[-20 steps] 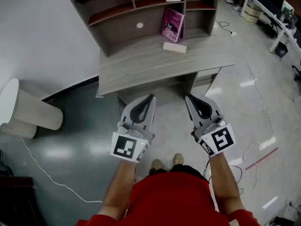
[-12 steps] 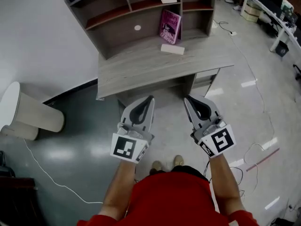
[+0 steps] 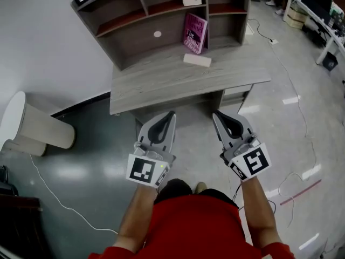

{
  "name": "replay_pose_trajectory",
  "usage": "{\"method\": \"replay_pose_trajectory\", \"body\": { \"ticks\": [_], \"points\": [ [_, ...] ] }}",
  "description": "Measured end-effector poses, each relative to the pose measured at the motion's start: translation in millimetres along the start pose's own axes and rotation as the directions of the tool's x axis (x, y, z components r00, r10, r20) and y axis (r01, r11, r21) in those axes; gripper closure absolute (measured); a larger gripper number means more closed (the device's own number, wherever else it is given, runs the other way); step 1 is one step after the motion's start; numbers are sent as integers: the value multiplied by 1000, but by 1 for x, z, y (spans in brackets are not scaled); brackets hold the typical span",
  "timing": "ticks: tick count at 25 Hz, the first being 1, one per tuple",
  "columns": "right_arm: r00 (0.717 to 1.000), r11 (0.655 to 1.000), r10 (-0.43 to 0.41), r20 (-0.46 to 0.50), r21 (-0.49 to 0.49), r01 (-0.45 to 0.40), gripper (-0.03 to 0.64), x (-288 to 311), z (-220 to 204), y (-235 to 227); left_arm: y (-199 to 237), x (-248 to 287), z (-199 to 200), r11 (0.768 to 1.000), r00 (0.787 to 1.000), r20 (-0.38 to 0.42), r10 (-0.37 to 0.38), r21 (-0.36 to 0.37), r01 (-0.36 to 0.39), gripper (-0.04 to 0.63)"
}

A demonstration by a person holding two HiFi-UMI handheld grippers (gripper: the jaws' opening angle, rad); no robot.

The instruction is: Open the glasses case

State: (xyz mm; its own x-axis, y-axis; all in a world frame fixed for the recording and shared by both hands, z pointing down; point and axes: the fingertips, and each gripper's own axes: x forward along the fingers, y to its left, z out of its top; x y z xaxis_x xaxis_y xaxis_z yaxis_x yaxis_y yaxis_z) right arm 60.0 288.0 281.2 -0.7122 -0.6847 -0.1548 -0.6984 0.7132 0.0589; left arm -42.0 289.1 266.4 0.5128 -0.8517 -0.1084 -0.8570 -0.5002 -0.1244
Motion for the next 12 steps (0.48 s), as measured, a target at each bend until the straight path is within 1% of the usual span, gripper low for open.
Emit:
{"method": "replay_pose_trajectory", "body": {
  "ticks": [6,12],
  "points": [
    [1000,1000,16,-2,-4,-16,612,13,-6,-23,8,26,-8,1000,1000,-10,14,7,-14,587],
    [1000,1000,9,-19,-19,-9,612,41,-24,-52,35,63,-32,1000,1000,-8,17,-14,-17,588]
  ]
}}
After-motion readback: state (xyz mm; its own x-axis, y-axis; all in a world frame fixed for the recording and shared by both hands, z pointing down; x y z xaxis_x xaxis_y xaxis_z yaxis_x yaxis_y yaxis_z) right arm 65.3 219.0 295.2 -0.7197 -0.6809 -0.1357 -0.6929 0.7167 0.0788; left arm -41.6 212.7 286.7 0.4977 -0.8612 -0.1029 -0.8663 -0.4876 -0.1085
